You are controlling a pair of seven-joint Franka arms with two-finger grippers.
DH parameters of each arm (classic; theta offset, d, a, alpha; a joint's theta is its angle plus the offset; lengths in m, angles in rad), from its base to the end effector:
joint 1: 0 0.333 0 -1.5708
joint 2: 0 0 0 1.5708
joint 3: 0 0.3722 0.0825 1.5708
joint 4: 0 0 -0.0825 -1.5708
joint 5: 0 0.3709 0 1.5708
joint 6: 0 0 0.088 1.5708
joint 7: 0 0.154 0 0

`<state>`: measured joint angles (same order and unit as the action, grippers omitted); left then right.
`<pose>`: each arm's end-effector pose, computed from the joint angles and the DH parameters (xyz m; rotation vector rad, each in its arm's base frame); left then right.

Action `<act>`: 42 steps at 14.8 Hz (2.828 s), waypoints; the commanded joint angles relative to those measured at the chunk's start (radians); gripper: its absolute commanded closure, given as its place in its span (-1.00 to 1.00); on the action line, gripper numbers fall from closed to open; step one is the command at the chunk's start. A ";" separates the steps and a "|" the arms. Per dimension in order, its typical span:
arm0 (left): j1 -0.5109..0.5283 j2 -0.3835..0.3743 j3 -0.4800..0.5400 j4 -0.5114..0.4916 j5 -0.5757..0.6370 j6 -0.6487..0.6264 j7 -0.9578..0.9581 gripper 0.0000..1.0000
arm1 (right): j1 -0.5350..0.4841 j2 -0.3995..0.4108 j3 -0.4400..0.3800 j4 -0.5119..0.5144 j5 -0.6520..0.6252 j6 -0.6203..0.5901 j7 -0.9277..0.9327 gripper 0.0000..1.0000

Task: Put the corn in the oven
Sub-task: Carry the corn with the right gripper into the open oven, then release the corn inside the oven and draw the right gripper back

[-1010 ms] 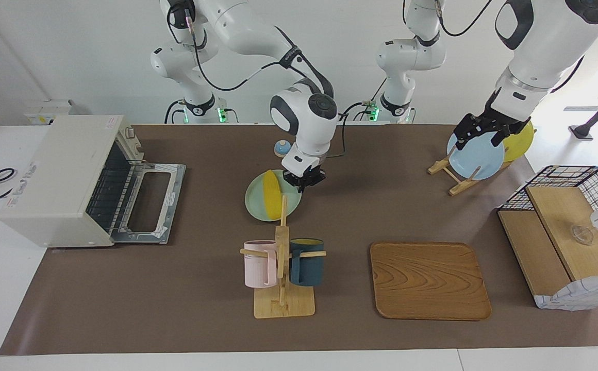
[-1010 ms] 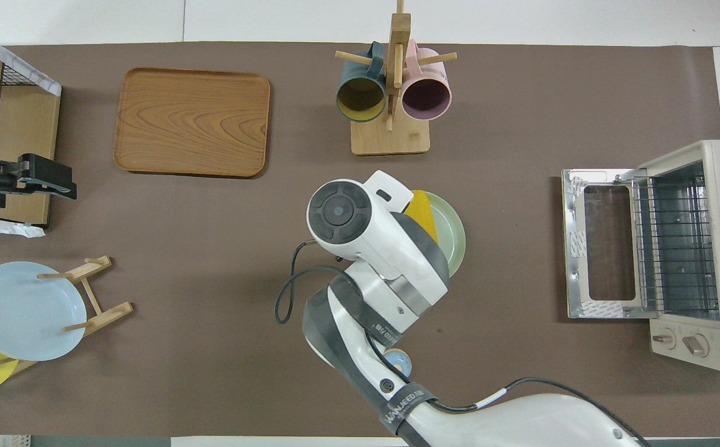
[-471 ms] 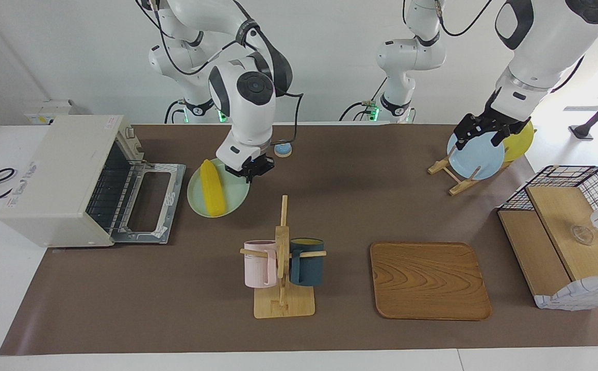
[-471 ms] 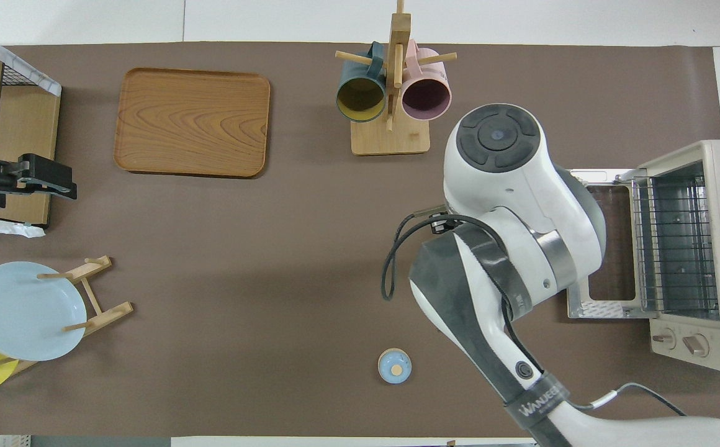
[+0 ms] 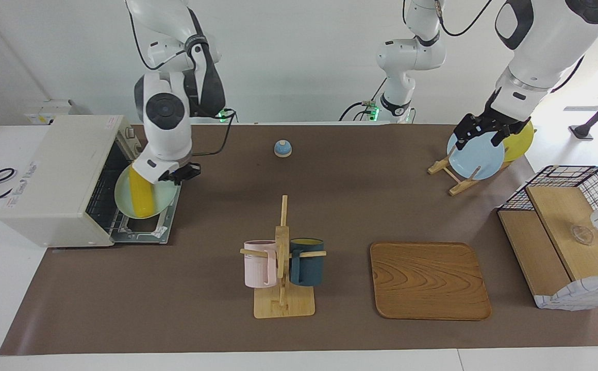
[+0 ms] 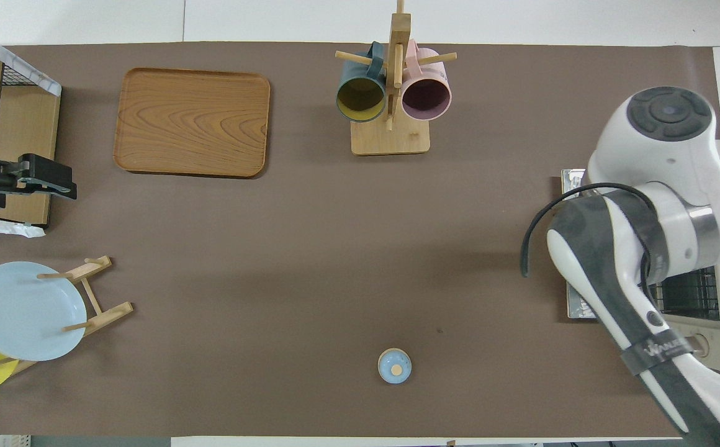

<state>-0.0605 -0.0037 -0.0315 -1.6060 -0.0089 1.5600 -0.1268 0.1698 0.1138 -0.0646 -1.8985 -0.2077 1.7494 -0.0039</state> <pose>0.5335 -0.0506 0.6187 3.1363 0.0547 -0.0675 0.5409 0.0299 0.4409 2.8895 0.2501 -0.3676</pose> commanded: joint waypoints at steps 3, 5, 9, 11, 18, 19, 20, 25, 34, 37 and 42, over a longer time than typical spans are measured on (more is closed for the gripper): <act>0.010 -0.015 -0.002 -0.009 -0.014 0.003 0.006 -1.00 | -0.134 -0.058 0.017 -0.098 -0.016 0.067 -0.139 1.00; 0.010 -0.015 -0.002 -0.009 -0.014 0.003 0.007 -1.00 | -0.168 -0.081 0.017 -0.164 -0.016 0.137 -0.175 1.00; 0.010 -0.015 -0.002 -0.009 -0.014 0.005 0.006 -1.00 | -0.219 -0.112 0.017 -0.269 -0.015 0.254 -0.223 1.00; 0.010 -0.015 -0.002 -0.009 -0.014 0.003 0.007 -1.00 | -0.223 -0.114 0.017 -0.283 -0.013 0.274 -0.226 0.83; 0.010 -0.015 -0.002 -0.009 -0.014 0.003 0.006 -1.00 | -0.205 -0.102 0.026 -0.248 -0.003 0.272 -0.196 0.45; 0.010 -0.015 -0.002 -0.009 -0.014 0.003 0.007 -1.00 | -0.191 -0.097 0.031 -0.234 -0.001 0.263 -0.183 0.42; 0.010 -0.015 -0.002 -0.009 -0.013 0.003 0.007 -1.00 | -0.155 -0.094 0.031 -0.219 0.004 0.259 -0.168 0.38; 0.010 -0.015 -0.002 -0.009 -0.013 0.003 0.007 -1.00 | -0.038 -0.100 0.034 -0.253 0.080 0.249 0.024 0.89; 0.010 -0.015 -0.002 -0.009 -0.014 0.003 0.006 -1.00 | -0.042 -0.118 0.032 -0.510 0.145 0.541 0.032 1.00; 0.010 -0.015 -0.002 -0.009 -0.013 0.003 0.007 -1.00 | -0.039 -0.118 0.029 -0.508 0.139 0.544 0.033 1.00; 0.010 -0.015 -0.002 -0.009 -0.014 0.003 0.007 -1.00 | -0.098 -0.112 0.025 -0.491 -0.002 0.529 0.035 1.00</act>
<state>-0.0605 -0.0037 -0.0315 -1.6060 -0.0089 1.5600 -0.1268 0.1027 0.0221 -0.0360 -2.3833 -0.1382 2.2805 0.0253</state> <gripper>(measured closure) 0.000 0.991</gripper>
